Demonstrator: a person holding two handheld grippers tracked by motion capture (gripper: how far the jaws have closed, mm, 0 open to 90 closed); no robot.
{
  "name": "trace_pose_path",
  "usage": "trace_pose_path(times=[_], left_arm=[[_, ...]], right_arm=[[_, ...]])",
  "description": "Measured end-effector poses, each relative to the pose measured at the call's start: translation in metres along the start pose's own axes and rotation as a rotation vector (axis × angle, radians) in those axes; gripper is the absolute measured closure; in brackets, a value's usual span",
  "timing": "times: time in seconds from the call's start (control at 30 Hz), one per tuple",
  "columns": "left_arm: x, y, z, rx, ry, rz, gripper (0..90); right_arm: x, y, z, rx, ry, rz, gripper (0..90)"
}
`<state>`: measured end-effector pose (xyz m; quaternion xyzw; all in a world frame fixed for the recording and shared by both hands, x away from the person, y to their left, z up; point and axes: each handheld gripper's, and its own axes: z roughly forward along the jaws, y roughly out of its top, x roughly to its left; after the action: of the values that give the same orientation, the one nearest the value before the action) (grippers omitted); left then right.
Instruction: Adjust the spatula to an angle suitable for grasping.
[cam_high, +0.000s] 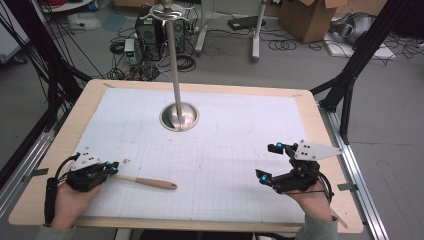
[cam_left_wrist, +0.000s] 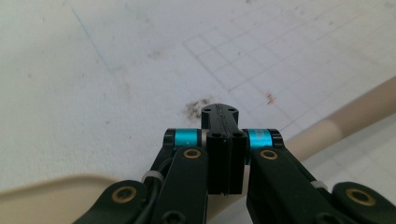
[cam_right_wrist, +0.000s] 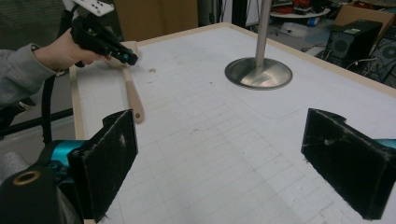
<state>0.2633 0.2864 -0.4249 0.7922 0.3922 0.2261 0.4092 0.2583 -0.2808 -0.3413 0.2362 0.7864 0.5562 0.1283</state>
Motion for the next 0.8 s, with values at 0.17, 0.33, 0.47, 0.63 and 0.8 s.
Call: trace_pose_path(times=[0.17,0.33,0.47,0.63,0.8], left_arm=[[-0.014,0.008,-0.006,-0.04,-0.027,0.023,89.7],[-0.03,0.011,-0.003,-0.05,-0.055,0.049,89.7],[-0.045,0.012,0.001,-0.044,-0.084,0.083,89.7],[-0.062,0.012,0.005,-0.046,-0.119,0.105,89.7],[-0.072,0.008,0.011,-0.039,-0.152,0.108,89.6]], right_arm=[[0.0,0.0,0.001,-0.001,0.005,0.0,9.6],[0.0,0.002,0.002,-0.006,0.009,-0.006,9.6],[0.0,0.003,0.002,-0.013,0.013,-0.007,9.6],[-0.001,0.004,0.002,-0.018,0.016,-0.01,9.6],[0.0,0.005,0.003,-0.019,0.021,-0.013,9.6]])
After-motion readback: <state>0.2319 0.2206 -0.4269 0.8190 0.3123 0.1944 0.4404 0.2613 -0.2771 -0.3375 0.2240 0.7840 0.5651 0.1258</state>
